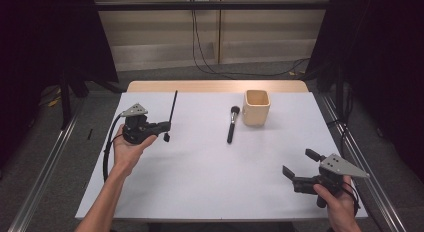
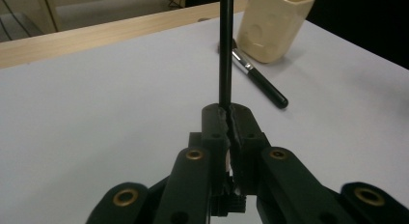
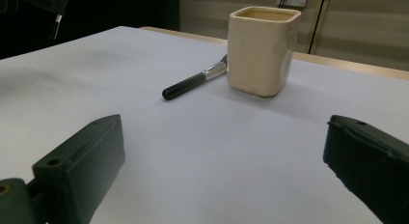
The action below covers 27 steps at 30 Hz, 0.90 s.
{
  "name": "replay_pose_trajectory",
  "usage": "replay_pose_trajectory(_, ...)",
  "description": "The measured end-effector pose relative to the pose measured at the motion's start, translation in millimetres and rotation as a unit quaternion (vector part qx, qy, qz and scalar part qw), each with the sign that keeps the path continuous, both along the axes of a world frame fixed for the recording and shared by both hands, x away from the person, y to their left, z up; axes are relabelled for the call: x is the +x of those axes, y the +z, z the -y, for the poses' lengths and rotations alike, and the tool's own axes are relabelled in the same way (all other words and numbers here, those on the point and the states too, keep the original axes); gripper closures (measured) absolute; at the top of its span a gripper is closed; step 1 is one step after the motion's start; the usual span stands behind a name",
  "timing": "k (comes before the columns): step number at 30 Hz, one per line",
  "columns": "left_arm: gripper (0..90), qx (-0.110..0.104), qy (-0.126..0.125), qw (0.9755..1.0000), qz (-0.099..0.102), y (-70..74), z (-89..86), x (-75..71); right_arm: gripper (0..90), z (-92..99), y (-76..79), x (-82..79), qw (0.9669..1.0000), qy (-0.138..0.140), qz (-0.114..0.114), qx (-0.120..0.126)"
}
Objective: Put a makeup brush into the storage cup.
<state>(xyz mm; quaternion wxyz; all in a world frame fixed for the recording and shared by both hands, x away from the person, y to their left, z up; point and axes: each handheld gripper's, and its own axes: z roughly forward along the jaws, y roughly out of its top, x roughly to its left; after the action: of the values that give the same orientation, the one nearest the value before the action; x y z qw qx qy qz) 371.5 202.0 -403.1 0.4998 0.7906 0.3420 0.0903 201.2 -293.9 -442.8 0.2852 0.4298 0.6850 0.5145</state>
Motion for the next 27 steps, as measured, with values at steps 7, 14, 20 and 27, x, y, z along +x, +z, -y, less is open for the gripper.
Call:
replay_pose_trajectory(7, 86.2, -0.011, -0.021, 0.9997, 0.004, -2.4, 10.8, -7.9, 0.3, 0.7, -0.1, -0.6, 1.0000, -0.001, 0.000, 0.001)
replay_pose_trajectory(14, 86.2, -0.017, -0.038, 0.9991, 0.004, -4.3, 18.2, -13.0, 0.3, 0.4, 0.2, -1.2, 1.0000, 0.000, 0.000, 0.003)
replay_pose_trajectory(20, 86.2, -0.033, -0.043, 0.9985, 0.006, -2.5, 24.0, -18.1, 0.3, 0.7, 0.7, -1.0, 1.0000, 0.001, 0.001, 0.004)
replay_pose_trajectory(27, 86.3, -0.029, -0.067, 0.9972, 0.012, 0.1, 33.2, -26.0, 0.3, 0.5, 0.9, -1.0, 1.0000, 0.005, 0.000, 0.007)
